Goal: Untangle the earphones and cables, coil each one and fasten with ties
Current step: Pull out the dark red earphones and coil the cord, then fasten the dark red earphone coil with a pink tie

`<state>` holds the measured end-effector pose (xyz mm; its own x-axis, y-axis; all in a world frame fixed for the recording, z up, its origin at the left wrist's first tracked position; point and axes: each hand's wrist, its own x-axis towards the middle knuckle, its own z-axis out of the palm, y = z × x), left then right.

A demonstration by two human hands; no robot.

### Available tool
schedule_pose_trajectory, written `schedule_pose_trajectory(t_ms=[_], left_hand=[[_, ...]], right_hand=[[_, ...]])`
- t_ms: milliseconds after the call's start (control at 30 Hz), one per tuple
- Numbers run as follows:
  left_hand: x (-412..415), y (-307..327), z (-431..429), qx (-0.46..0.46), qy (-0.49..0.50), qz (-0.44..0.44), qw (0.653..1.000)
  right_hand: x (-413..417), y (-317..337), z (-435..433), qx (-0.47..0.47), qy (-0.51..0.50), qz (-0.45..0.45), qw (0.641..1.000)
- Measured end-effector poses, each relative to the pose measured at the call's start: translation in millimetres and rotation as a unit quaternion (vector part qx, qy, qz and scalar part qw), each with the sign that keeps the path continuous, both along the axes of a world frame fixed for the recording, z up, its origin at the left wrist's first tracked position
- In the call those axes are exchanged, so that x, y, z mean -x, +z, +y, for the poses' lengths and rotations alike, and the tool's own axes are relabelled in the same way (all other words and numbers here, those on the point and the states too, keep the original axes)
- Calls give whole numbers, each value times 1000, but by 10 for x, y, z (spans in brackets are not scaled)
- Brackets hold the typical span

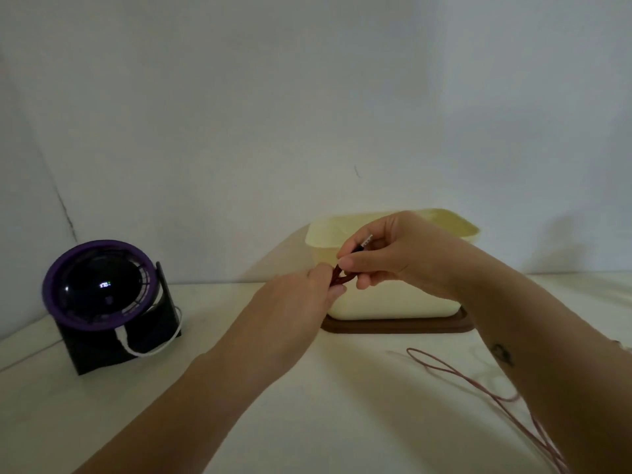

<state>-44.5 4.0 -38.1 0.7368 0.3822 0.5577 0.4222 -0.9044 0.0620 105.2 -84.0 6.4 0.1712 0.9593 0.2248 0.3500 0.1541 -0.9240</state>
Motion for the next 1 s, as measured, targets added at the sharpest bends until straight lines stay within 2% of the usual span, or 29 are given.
schedule_pose_trajectory(t_ms=[67,133,233,300,367,400,467,567,667,733,867,1000], left_hand=[[134,-30,56,-138,16,33,990],[338,-91,127,-222,4,18,975],[600,-115,160,-221,-7,49,974],[744,-138,152,-123,11,39,992],[869,-199,246,89,22,-18,996],[935,-237,308,177,36,-45,983],[1074,-309,465,296,56,-133,944],[1155,-477,680,434,78,-230,867],[1126,-636,731,506,88,-275,813],[1087,-725,748,527,80,-270,802],[1024,-790,737,546,48,-221,807],[980,-791,700,535,32,-197,821]], right_hand=[[97,-56,46,1,18,22,1000],[225,-115,94,2,40,33,999],[424,-212,149,-4,61,43,997],[575,-289,219,-17,70,65,995],[666,-370,287,-24,63,91,994],[687,-415,328,-17,59,100,993],[740,-554,437,29,53,98,993],[799,-855,628,98,5,-1,995],[873,-1135,848,109,-63,-147,981],[932,-1207,943,99,-84,-210,969],[1044,-1259,1076,101,-75,-218,968],[1059,-1328,1091,65,-87,-266,958]])
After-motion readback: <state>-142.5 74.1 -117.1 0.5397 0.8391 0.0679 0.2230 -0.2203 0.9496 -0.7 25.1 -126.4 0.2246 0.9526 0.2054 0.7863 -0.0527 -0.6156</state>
